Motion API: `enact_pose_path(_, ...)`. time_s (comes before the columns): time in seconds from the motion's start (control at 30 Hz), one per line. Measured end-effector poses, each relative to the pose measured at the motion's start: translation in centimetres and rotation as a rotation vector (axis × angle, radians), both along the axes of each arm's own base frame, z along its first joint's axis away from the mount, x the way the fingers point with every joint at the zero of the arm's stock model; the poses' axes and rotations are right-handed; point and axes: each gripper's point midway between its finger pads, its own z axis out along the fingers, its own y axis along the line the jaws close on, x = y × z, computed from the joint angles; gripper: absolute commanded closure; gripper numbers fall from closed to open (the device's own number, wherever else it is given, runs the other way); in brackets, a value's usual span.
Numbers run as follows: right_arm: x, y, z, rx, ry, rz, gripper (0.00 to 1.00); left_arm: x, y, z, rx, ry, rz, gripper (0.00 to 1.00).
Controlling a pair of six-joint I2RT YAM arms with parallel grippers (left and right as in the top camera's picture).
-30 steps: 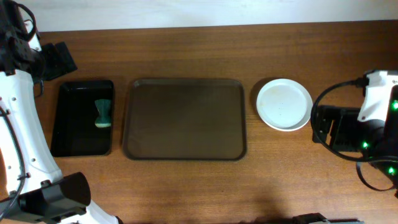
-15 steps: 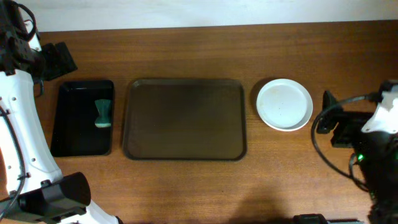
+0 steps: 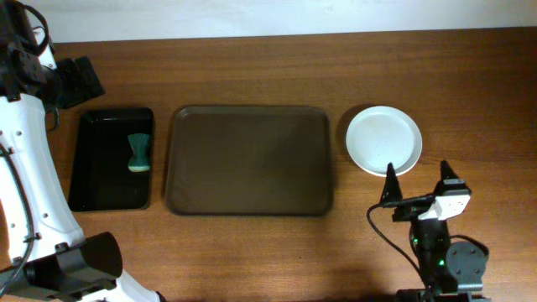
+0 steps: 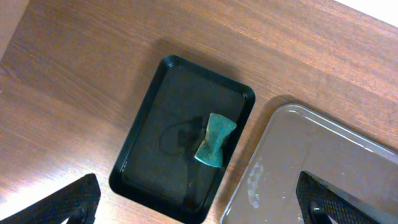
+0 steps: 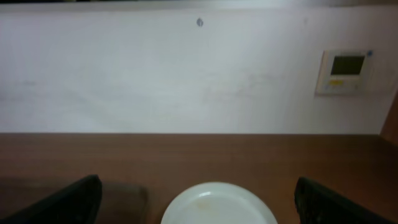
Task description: Clean dirty plates on tray and stack at the side
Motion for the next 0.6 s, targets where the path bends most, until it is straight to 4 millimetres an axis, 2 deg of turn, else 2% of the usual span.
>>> enact_pose_path(0.1, -0.6, 0.1, -1.2, 0.002, -0.031, 0.006, 0.02, 0.0, 0.0, 0.0, 0.000, -0.001, 0.000, 0.01)
enact_pose_path(0.23, -0.9, 0.2, -1.7, 0.001, -0.056, 0.009, 0.01, 0.0, 0.0, 0.0, 0.000, 0.000, 0.000, 0.01)
enact_pose_path(0.53, -0.5, 0.2, -5.8, 0.003, 0.047, 0.009, 0.02, 0.0, 0.0, 0.0, 0.000, 0.000, 0.000, 0.01)
enact_pose_path(0.6, -0.6, 0.2, -7.4, 0.005, 0.113, 0.012, 0.02, 0.0, 0.0, 0.0, 0.000, 0.000, 0.000, 0.01)
